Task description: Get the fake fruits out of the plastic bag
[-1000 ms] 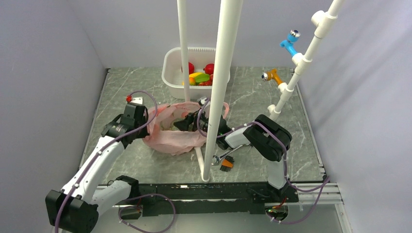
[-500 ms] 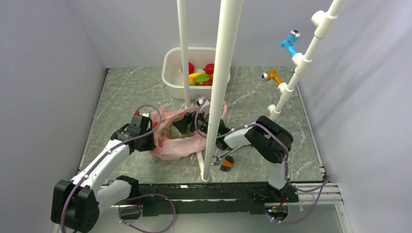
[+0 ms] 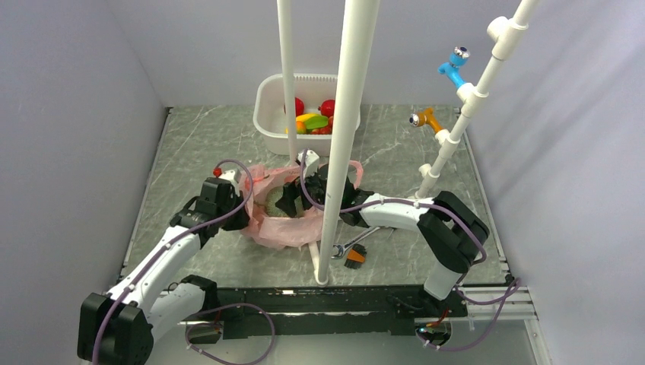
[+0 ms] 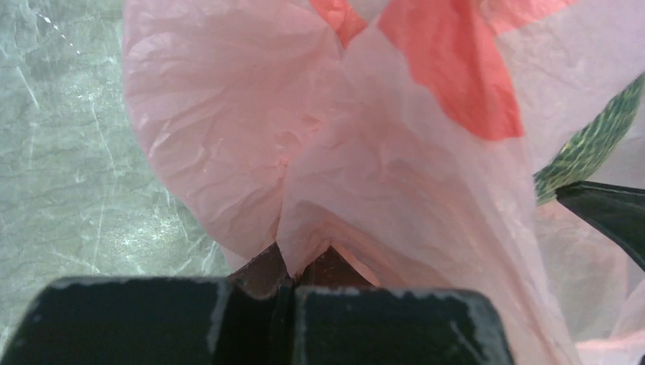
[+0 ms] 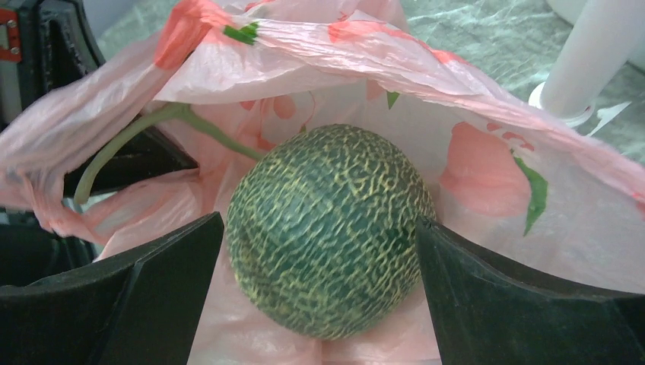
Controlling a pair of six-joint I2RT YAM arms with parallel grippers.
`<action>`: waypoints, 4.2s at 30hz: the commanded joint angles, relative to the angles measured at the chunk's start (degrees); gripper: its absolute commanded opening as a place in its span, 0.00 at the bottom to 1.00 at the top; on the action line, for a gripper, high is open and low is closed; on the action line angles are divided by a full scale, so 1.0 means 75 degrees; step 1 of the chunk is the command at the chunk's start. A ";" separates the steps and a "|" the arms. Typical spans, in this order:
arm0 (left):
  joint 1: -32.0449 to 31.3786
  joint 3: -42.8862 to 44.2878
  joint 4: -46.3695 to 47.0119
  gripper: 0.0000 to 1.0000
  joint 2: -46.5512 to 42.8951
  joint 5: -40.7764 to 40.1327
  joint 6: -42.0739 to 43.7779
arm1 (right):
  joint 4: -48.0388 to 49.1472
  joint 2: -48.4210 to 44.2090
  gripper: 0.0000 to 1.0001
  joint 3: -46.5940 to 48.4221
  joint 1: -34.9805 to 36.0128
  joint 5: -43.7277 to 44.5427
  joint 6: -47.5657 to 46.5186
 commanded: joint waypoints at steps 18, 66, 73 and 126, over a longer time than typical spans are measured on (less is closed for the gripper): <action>0.0013 -0.0114 0.0261 0.00 -0.0244 0.0045 0.0090 | -0.0322 0.0556 0.85 0.1773 0.0982 0.0774 -0.2833; 0.0013 0.0226 -0.1168 0.00 -0.1311 -0.1817 -0.0987 | 0.0238 0.0569 0.00 0.1478 0.1151 -0.0907 -0.2037; 0.0013 0.0406 -0.1263 0.00 -0.1000 -0.1856 -0.1044 | 0.0889 -0.0144 0.00 0.1065 0.1060 -0.1739 -0.1367; 0.0053 0.2377 -0.3826 0.00 -0.1571 -0.6536 -0.0432 | -0.1430 -0.3342 0.00 0.2657 -0.2163 -0.1070 0.0929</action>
